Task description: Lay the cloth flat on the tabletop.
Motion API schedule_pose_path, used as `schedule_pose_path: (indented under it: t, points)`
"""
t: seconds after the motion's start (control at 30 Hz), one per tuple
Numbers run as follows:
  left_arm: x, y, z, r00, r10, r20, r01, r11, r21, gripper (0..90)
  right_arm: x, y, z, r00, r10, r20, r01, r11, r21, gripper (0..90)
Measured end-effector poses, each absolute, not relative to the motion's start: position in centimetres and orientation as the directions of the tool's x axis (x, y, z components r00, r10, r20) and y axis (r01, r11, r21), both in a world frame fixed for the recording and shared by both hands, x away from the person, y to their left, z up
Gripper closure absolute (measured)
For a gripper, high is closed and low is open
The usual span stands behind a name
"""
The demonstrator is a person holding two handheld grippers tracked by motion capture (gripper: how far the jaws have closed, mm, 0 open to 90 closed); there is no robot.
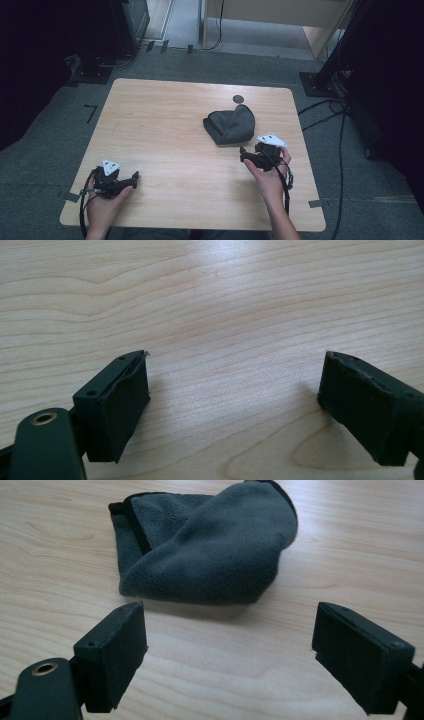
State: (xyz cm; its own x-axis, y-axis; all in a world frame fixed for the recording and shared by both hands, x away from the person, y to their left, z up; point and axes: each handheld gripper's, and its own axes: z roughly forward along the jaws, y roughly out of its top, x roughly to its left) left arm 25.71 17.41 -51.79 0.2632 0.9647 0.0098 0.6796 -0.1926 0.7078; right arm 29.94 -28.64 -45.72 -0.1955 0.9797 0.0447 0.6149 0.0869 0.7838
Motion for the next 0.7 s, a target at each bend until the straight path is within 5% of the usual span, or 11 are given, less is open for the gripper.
schedule_pose_path:
  t: [0.1,0.23,0.57,0.63,0.7]
  points:
    - [25.7,17.4,-51.8,0.264,0.965,0.01,0.68,-0.193,0.707,12.5,31.4,-28.0,-46.3,-0.198,0.98,0.036,0.624,0.098,0.775,14.7]
    - [25.5,17.2,-51.6,0.257,0.966,0.017,0.692,-0.196,0.694,12.5,34.1,-27.2,-47.2,-0.171,0.984,-0.043,0.622,0.141,0.77,26.8]
    - [25.1,16.9,-50.1,0.261,0.964,-0.055,0.683,-0.144,0.717,13.7,37.0,-27.4,-48.8,-0.153,0.988,-0.012,0.659,0.111,0.744,40.4]
    - [25.1,16.6,-49.7,0.277,0.96,-0.052,0.679,-0.157,0.717,14.2,37.2,-27.4,-49.3,-0.174,0.984,-0.028,0.666,0.139,0.733,46.7]
    - [25.3,16.0,-49.1,0.298,0.953,-0.05,0.671,-0.172,0.722,14.4,37.3,-27.9,-49.7,-0.205,0.979,-0.009,0.655,0.144,0.742,67.4]
